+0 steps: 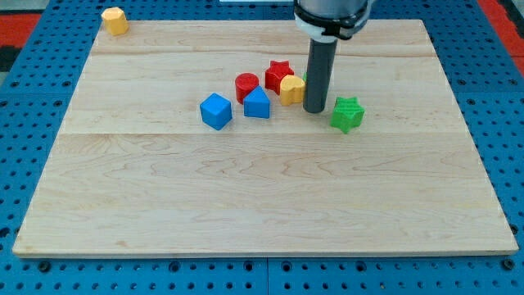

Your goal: Push blue triangle to blue cube

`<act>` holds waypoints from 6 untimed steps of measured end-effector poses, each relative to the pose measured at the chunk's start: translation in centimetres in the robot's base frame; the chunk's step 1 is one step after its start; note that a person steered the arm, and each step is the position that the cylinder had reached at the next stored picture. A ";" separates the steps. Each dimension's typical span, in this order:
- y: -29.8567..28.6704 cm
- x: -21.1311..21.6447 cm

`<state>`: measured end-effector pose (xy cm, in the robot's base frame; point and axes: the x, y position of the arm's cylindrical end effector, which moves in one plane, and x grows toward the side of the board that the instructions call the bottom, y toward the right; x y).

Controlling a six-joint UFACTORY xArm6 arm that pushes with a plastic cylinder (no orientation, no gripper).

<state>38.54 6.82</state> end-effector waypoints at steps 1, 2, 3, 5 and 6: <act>-0.9 -1.4; -1.4 -1.3; -2.2 0.4; -6.3 0.4; -6.9 0.4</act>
